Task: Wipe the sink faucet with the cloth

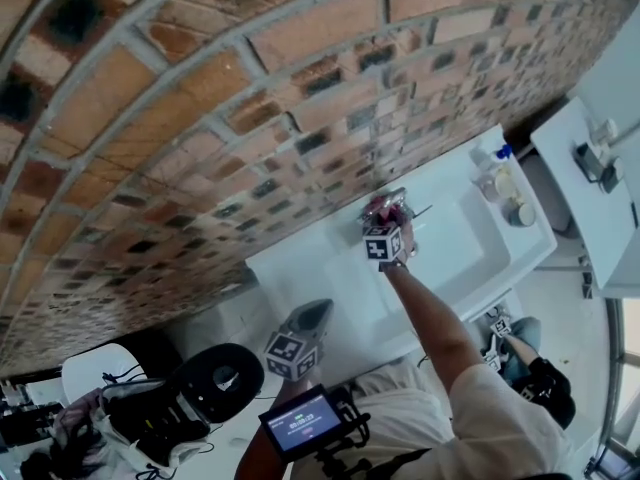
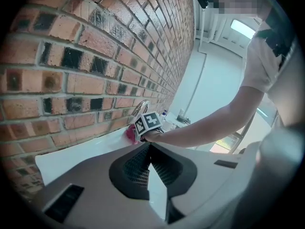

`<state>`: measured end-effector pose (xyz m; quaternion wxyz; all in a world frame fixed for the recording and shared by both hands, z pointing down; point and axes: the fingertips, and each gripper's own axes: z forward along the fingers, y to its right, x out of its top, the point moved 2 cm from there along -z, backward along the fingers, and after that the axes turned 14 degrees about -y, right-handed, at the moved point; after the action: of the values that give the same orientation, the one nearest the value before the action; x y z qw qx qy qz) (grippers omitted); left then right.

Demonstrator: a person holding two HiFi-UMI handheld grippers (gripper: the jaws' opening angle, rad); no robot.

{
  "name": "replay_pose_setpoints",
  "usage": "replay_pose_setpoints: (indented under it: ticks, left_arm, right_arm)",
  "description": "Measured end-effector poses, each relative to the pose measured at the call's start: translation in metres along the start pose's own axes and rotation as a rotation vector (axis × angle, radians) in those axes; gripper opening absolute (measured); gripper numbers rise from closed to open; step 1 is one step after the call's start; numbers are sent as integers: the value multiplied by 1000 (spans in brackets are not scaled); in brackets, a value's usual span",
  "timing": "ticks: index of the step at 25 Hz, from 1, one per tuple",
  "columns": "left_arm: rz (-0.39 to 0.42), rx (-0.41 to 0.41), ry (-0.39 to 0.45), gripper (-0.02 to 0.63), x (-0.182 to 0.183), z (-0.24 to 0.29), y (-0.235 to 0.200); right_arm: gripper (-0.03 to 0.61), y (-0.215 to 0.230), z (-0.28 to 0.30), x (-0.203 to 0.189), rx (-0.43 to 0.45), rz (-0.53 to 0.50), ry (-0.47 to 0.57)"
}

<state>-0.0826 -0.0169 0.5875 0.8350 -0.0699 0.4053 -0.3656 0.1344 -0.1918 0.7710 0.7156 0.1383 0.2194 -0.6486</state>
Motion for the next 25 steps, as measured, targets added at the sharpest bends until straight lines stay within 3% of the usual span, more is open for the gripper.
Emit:
replay_pose_setpoints:
  ticks: [18, 22, 25]
  left_arm:
    - [11, 14, 43, -9, 5, -8, 16]
    - [8, 22, 51, -8, 8, -10, 18]
    - [0, 26, 57, -8, 6, -8, 18]
  right_arm:
    - [86, 27, -91, 54, -18, -145, 263]
    - [86, 29, -108, 58, -41, -235, 305]
    - [86, 21, -126, 61, -82, -388, 373]
